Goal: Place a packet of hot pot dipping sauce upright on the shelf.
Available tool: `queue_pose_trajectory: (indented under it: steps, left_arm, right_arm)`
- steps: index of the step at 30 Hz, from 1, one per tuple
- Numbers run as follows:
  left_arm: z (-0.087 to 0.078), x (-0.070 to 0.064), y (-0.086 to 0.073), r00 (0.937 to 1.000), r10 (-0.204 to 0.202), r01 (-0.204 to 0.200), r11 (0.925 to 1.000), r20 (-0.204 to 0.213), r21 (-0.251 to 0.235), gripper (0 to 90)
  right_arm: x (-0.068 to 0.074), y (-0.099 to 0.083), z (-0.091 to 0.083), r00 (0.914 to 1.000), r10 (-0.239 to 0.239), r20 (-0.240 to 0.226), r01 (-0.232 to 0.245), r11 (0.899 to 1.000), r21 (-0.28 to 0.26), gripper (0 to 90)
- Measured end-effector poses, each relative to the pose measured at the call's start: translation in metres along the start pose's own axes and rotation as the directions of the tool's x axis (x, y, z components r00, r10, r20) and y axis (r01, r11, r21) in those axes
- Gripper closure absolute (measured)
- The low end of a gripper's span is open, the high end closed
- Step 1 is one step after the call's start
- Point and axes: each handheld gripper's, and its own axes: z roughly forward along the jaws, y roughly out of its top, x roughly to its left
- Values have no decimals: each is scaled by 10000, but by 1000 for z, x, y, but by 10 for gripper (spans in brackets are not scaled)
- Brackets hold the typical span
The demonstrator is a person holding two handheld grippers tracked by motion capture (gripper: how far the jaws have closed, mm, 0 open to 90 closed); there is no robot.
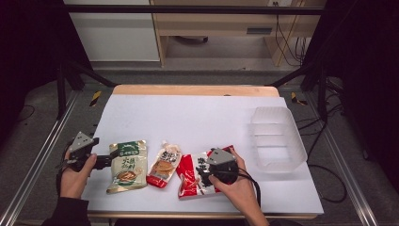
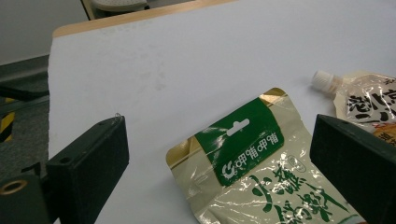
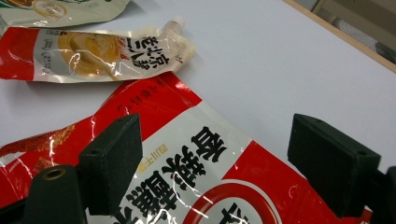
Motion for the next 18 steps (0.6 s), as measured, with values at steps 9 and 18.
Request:
queue_pose_trajectory:
  steps: [9, 18]
  left_arm:
    - [6, 9, -1, 9977, 561, -581, 9969, 383, 532, 40]
    - [18, 19, -9, 9946, 851, -923, 9874, 599, 1287, 58]
  right_arm:
    - [-1, -5, -3, 9986, 357, 380, -358, 9994, 2, 143]
    - [1, -5, -1, 9989, 274, 378, -282, 9994, 208, 98]
